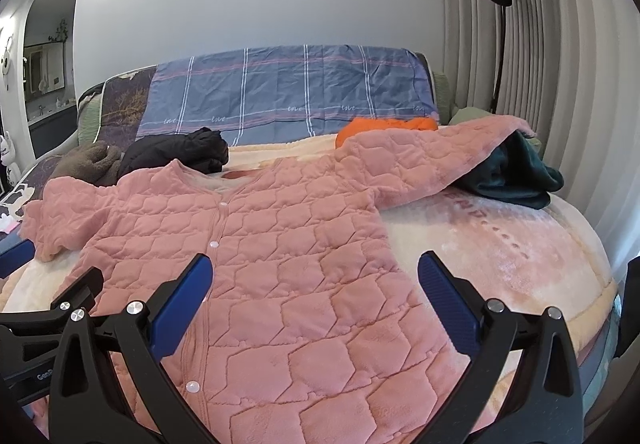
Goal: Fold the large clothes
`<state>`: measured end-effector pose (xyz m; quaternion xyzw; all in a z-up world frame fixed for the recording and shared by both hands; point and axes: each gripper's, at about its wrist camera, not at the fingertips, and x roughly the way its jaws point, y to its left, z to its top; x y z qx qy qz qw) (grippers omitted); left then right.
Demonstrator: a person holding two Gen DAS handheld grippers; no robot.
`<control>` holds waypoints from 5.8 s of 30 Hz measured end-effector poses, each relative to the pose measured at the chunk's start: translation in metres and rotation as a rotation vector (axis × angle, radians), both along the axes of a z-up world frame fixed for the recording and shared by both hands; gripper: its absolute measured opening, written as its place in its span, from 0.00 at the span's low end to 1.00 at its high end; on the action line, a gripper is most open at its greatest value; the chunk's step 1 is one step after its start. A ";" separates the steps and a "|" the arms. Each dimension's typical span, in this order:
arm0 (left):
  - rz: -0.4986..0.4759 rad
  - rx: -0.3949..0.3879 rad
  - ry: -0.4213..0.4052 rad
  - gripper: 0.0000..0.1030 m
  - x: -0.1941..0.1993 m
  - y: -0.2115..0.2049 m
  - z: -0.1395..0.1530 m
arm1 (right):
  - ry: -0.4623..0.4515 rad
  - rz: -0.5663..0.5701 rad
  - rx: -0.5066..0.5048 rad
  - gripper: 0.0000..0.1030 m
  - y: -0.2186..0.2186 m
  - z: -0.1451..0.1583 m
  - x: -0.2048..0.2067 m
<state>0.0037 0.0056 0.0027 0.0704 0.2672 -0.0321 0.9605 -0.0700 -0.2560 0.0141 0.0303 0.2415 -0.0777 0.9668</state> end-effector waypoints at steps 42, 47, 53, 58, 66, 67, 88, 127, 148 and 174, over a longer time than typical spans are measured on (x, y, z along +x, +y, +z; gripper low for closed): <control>-0.036 -0.098 0.038 0.98 0.004 0.015 -0.009 | 0.030 0.001 0.049 0.99 -0.003 -0.008 0.002; -0.029 -0.125 0.066 0.98 0.012 0.026 -0.013 | 0.044 0.004 0.044 0.99 -0.002 -0.011 0.009; -0.025 -0.169 0.106 0.81 0.023 0.050 -0.018 | 0.069 0.011 0.020 0.99 -0.001 -0.014 0.021; 0.016 -0.420 0.222 0.53 0.047 0.119 -0.034 | 0.073 0.007 -0.015 0.99 -0.009 -0.011 0.033; 0.307 -0.524 0.238 0.42 0.074 0.251 -0.064 | 0.150 0.004 -0.047 0.99 -0.024 -0.023 0.056; 0.343 -0.527 0.238 0.41 0.078 0.268 -0.066 | 0.157 0.002 -0.052 0.99 -0.025 -0.024 0.058; 0.579 -0.888 0.256 0.14 0.186 0.440 -0.137 | 0.312 0.120 -0.080 0.99 0.000 -0.028 0.125; -0.086 -0.024 0.198 0.86 0.145 0.094 -0.025 | 0.463 0.310 0.502 0.99 -0.079 -0.048 0.164; -0.014 0.050 0.257 0.92 0.182 0.123 -0.071 | 0.228 0.142 0.457 0.12 -0.064 0.007 0.256; 0.058 0.220 0.253 0.68 0.190 0.118 -0.076 | 0.372 0.294 0.237 0.47 -0.020 -0.078 0.247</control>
